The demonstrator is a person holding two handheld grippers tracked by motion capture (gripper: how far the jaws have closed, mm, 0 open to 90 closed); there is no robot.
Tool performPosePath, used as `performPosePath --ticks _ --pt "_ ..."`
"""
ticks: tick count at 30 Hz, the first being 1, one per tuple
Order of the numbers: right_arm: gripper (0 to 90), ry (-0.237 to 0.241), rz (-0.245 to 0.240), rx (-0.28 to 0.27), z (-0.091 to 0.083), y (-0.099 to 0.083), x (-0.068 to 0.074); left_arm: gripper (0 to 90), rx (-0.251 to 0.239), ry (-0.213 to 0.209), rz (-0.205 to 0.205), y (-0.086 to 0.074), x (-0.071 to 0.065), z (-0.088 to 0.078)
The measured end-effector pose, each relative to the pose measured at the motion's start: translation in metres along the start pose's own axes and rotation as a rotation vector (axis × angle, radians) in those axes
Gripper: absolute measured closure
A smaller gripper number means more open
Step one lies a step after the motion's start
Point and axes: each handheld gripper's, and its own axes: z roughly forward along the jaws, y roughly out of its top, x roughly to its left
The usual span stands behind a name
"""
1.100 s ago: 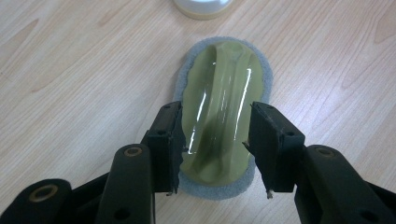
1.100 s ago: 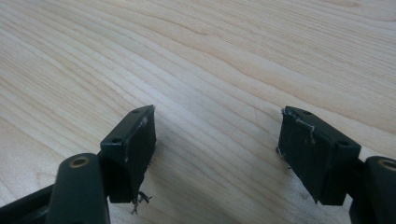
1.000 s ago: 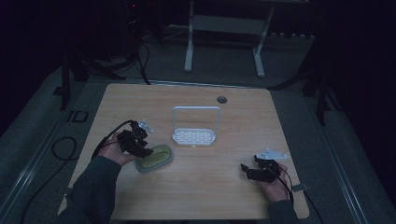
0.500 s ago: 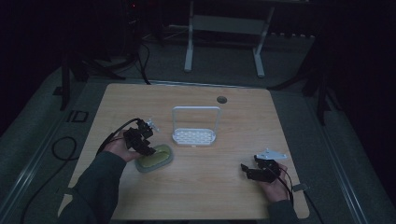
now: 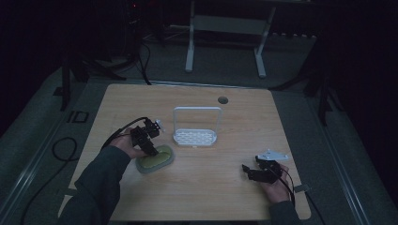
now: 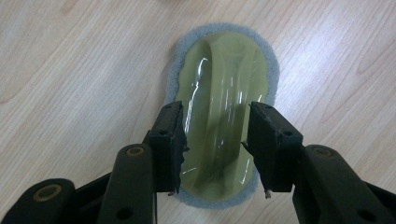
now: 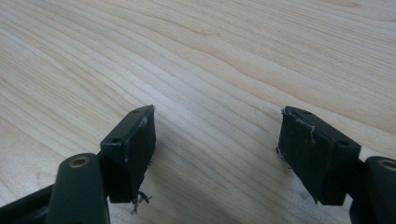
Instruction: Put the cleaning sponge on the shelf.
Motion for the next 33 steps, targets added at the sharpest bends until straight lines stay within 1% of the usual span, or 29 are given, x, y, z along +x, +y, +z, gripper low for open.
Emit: performPosePath --ticks 2,5,7,10,14,21,23,28,33 --pt "27.1 0.0 0.0 0.0 0.0 0.0 0.0 56.4 0.033 -0.006 0.021 0.003 0.0 0.001" --pt "27.1 0.0 0.0 0.0 0.0 0.0 0.0 56.4 0.062 -0.01 0.034 0.007 -0.001 0.002" --pt "27.1 0.0 0.0 0.0 0.0 0.0 0.0 56.3 0.063 -0.02 0.039 0.009 0.0 0.002" --pt "27.1 0.0 0.0 0.0 0.0 0.0 0.0 57.2 0.072 -0.021 0.043 0.011 0.0 0.004" --pt "27.1 0.0 0.0 0.0 0.0 0.0 0.0 61.0 0.089 -0.02 0.057 0.015 -0.001 0.006" --pt "27.1 0.0 0.0 0.0 0.0 0.0 0.0 62.1 0.12 -0.028 0.073 0.02 0.001 0.011" --pt "27.0 0.0 0.0 0.0 0.0 0.0 0.0 62.8 0.13 -0.033 0.077 0.021 0.002 0.013" --pt "27.1 0.0 0.0 0.0 0.0 0.0 0.0 64.3 0.136 -0.042 0.073 0.02 0.003 0.015" --pt "27.1 0.0 0.0 0.0 0.0 0.0 0.0 67.0 0.152 -0.048 0.084 0.02 0.002 0.017"
